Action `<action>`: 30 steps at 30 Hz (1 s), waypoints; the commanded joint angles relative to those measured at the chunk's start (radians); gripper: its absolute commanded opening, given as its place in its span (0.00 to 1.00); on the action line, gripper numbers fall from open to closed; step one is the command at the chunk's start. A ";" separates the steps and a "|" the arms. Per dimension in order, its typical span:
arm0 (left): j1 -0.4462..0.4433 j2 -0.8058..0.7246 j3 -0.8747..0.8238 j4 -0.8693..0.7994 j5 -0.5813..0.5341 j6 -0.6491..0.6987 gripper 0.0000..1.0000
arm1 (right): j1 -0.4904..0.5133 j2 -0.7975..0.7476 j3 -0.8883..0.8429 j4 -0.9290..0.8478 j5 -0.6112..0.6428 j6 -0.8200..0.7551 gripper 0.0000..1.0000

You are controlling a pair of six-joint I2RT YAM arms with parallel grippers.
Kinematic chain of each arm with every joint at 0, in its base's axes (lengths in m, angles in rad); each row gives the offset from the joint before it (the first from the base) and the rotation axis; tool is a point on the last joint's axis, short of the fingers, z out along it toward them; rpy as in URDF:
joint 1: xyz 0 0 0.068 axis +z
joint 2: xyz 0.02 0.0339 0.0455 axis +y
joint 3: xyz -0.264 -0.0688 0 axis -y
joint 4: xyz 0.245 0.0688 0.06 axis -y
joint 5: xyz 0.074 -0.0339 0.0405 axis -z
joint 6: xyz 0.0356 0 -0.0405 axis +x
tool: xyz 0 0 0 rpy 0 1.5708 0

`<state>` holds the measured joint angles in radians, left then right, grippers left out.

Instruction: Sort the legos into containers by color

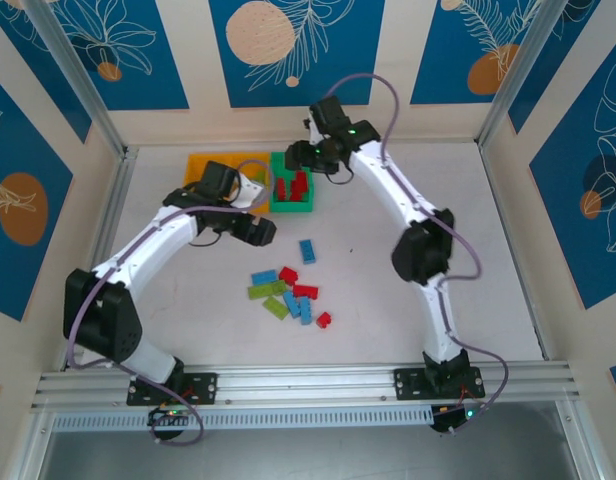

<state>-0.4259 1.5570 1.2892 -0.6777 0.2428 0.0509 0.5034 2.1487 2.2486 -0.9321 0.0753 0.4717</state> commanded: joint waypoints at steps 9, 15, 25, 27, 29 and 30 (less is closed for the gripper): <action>-0.179 0.382 0.327 -0.150 -0.068 -0.221 0.99 | -0.083 -0.589 -0.807 0.054 0.115 0.305 0.82; -0.198 0.566 0.476 -0.249 -0.036 -0.290 1.00 | -0.080 -0.611 -0.842 0.030 0.126 0.305 0.83; -0.232 0.729 0.624 -0.414 -0.105 -0.328 0.76 | -0.083 -0.581 -0.815 -0.002 0.121 0.270 0.83; -0.232 0.733 0.628 -0.423 -0.117 -0.327 0.67 | -0.083 -0.578 -0.817 -0.005 0.117 0.271 0.83; -0.232 0.739 0.628 -0.435 -0.137 -0.322 0.59 | -0.083 -0.576 -0.820 -0.007 0.114 0.274 0.83; -0.230 0.741 0.628 -0.440 -0.148 -0.318 0.55 | -0.083 -0.576 -0.819 -0.009 0.113 0.273 0.83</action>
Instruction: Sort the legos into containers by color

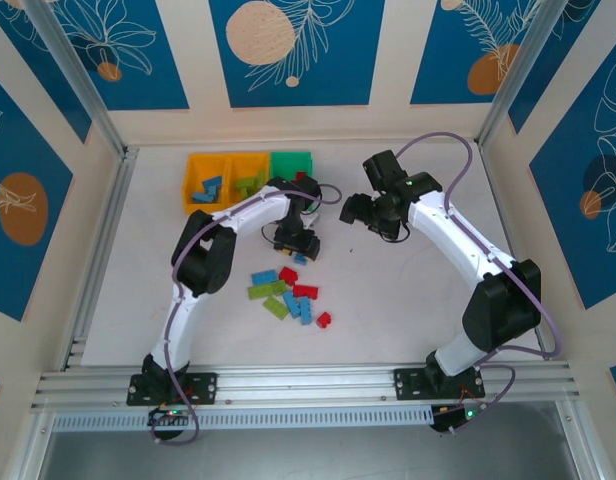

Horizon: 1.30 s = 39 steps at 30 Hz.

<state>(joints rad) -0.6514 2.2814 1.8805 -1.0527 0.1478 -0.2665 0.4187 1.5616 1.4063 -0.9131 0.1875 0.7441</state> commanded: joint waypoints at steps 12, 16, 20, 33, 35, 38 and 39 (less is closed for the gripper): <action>0.066 -0.162 -0.038 -0.009 -0.057 0.018 0.27 | 0.040 -0.037 -0.035 0.040 -0.088 -0.050 0.82; 0.172 -0.269 -0.006 0.003 -0.060 -0.004 0.26 | 0.043 -0.031 -0.034 0.050 -0.094 -0.034 0.82; 0.337 -0.307 0.054 0.028 -0.065 -0.046 0.27 | 0.045 -0.028 -0.036 0.067 -0.092 -0.021 0.82; 0.639 0.065 0.590 -0.078 -0.153 -0.159 0.36 | 0.051 0.012 0.021 0.075 -0.091 -0.008 0.82; 0.639 0.101 0.654 -0.085 -0.186 -0.142 0.38 | 0.051 0.015 0.023 0.077 -0.092 -0.003 0.82; 0.639 0.107 0.654 -0.051 -0.188 -0.129 0.46 | 0.054 0.023 0.029 0.075 -0.097 -0.004 0.81; 0.639 0.107 0.654 -0.048 -0.185 -0.125 0.49 | 0.055 0.026 0.032 0.074 -0.097 -0.003 0.82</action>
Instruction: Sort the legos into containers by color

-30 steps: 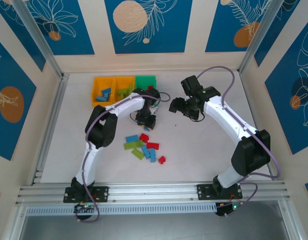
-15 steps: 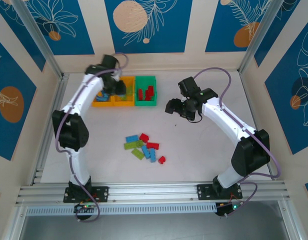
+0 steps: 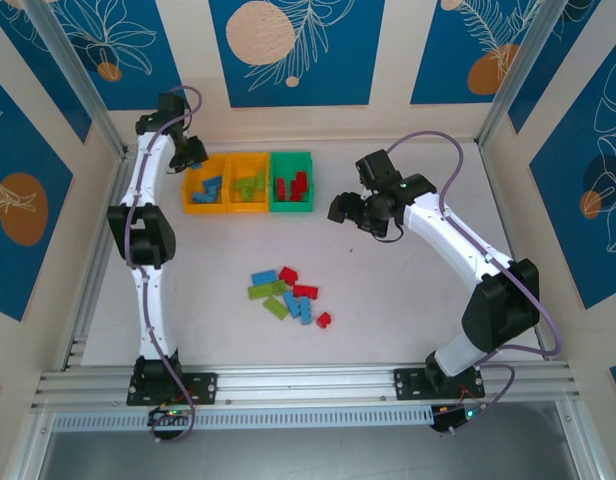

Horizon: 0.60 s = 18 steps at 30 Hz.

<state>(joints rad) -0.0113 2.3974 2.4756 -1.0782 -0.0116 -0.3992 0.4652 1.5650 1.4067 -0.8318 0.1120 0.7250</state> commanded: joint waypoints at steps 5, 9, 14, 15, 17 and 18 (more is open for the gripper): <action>-0.002 -0.052 0.047 -0.044 -0.013 0.024 0.56 | 0.013 0.043 0.044 -0.010 -0.024 0.012 0.81; -0.011 -0.169 -0.049 -0.048 0.028 0.037 0.55 | 0.049 0.078 0.058 -0.019 -0.022 -0.046 0.82; -0.072 -0.466 -0.388 0.076 0.082 0.087 0.55 | 0.153 0.160 0.099 -0.034 -0.040 -0.177 0.82; -0.092 -0.516 -0.446 0.099 0.088 0.106 0.55 | 0.171 0.183 0.113 -0.042 -0.052 -0.194 0.82; -0.137 -0.625 -0.576 0.142 0.107 0.154 0.55 | 0.215 0.237 0.146 -0.059 -0.073 -0.239 0.82; -0.157 -0.659 -0.617 0.150 0.121 0.175 0.55 | 0.236 0.257 0.155 -0.064 -0.071 -0.260 0.82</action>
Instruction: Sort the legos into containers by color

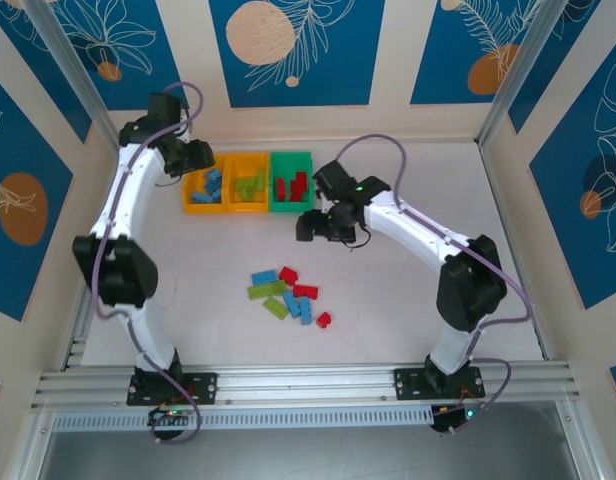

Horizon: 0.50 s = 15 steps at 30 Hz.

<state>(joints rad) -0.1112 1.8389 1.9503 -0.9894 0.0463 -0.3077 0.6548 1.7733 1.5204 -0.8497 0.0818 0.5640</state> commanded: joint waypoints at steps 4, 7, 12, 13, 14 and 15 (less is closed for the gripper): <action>-0.145 -0.208 -0.225 0.040 0.083 0.175 0.56 | 0.125 0.133 0.068 -0.069 -0.013 -0.214 0.82; -0.182 -0.281 -0.332 0.061 0.077 0.214 0.57 | 0.156 0.178 0.071 -0.064 -0.020 -0.283 0.82; -0.183 -0.343 -0.423 0.097 0.089 0.216 0.57 | 0.160 0.278 0.109 -0.063 -0.052 -0.353 0.79; -0.183 -0.345 -0.427 0.095 0.089 0.221 0.57 | 0.159 0.299 0.125 -0.064 -0.051 -0.359 0.78; -0.184 -0.344 -0.429 0.094 0.089 0.224 0.57 | 0.158 0.313 0.136 -0.064 -0.050 -0.363 0.76; -0.183 -0.343 -0.430 0.093 0.089 0.228 0.57 | 0.158 0.324 0.148 -0.062 -0.053 -0.363 0.74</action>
<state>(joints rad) -0.2974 1.5375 1.5242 -0.9203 0.1158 -0.1158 0.8169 2.0701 1.6211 -0.8917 0.0517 0.2596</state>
